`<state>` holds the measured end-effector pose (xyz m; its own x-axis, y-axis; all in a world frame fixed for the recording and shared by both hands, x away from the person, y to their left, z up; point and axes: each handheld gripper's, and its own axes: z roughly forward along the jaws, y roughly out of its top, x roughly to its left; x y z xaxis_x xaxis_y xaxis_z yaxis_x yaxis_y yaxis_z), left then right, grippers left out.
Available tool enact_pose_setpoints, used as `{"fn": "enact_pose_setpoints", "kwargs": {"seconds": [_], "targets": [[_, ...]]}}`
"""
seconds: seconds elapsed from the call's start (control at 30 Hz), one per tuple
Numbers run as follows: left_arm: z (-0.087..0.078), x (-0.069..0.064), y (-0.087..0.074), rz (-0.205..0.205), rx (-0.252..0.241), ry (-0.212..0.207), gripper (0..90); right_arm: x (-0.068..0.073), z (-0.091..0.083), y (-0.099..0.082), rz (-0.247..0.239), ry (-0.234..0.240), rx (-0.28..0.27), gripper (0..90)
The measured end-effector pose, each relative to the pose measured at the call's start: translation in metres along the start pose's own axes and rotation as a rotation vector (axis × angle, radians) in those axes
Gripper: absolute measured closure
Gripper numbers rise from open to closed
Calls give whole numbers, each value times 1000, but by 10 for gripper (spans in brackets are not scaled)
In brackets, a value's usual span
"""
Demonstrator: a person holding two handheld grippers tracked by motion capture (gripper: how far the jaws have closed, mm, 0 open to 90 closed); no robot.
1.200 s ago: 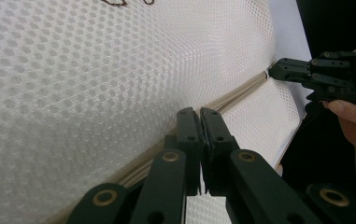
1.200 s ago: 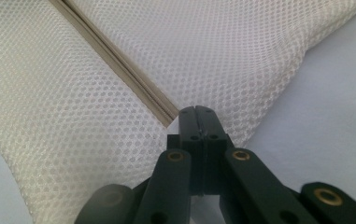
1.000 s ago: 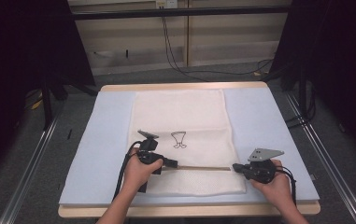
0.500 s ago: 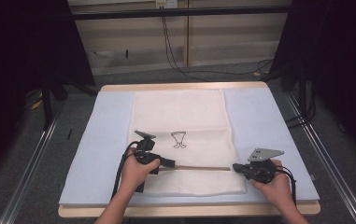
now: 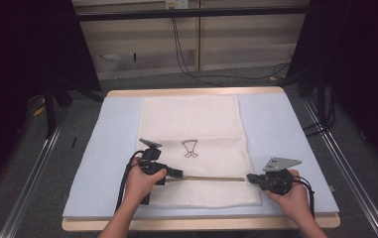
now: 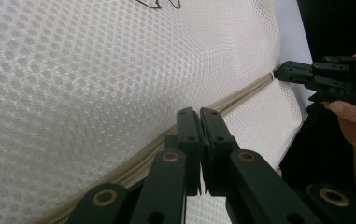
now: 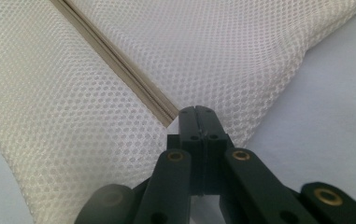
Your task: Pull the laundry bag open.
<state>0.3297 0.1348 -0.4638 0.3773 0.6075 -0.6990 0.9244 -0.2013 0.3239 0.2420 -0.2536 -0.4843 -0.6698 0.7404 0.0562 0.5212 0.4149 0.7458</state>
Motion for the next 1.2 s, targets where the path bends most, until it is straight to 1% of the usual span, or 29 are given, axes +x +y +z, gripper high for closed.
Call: {"fn": "enact_pose_setpoints", "kwargs": {"seconds": [0.03, 0.1, 0.13, 0.2, 0.27, 0.3, 0.33, 0.4, 0.43, 0.5, 0.57, 0.6, 0.63, 0.67, 0.73, 0.8, 0.87, 0.93, 1.03, 1.13, 1.2], "targets": [[-1, 1, 0, -5, -2, -11, 877, 0, 0, 0, 0, -1, 1, 900], [-3, 1, -1, -3, 1, -2, 877, 0, 0, 0, 0, -1, 0, 900], [-3, 2, -1, -7, 1, -13, 877, 0, 0, 0, -2, -1, -1, 900], [-4, 3, -1, -8, -4, -1, 877, 0, 0, 0, 0, 0, 1, 900], [-6, 5, -1, -16, -5, -13, 877, 0, 0, 0, -2, -1, -1, 900], [-6, 4, -1, -18, -5, -12, 877, 0, 0, 0, -3, -1, 0, 900], [-7, 4, -1, -12, -3, 1, 877, 0, 0, 0, -2, -1, 0, 900], [-8, 5, -1, -18, -7, -14, 877, 0, 0, 0, -1, 0, 0, 900], [-9, 6, -1, -8, -8, 2, 877, 0, 0, 0, -1, 2, 1, 900], [-10, 7, -1, -22, -10, -8, 877, 0, 0, 0, -1, 1, 0, 900], [-10, 7, -1, -17, -7, -2, 877, 0, 0, 0, -1, 0, 1, 900], [-11, 8, -1, -17, -6, -8, 877, 0, 0, 0, 0, 2, 1, 900], [-11, 7, -1, -27, -10, -6, 877, 0, 0, 0, -1, 3, 1, 900], [-12, 8, -1, -13, -10, 4, 877, 0, 0, 0, -1, -1, 1, 900], [-13, 9, -1, -20, -7, -6, 877, 0, 0, 0, 0, 2, 1, 900], [-14, 10, -1, -15, -6, 4, 877, 0, 0, 0, -1, -1, 1, 900], [-15, 11, -1, -23, -8, -7, 877, 0, 0, 0, -1, 0, 1, 900], [-15, 11, -2, -24, -5, -1, 877, 0, 0, 0, 1, 1, 0, 900], [-15, 11, -2, -28, -10, -8, 877, 0, 0, 0, 0, 1, -1, 900], [-16, 11, -2, -26, -9, -8, 877, 0, 0, 0, 0, 3, 2, 900], [-17, 12, -2, -25, -7, 2, 877, 0, 0, 0, 1, 4, 1, 900]]}}
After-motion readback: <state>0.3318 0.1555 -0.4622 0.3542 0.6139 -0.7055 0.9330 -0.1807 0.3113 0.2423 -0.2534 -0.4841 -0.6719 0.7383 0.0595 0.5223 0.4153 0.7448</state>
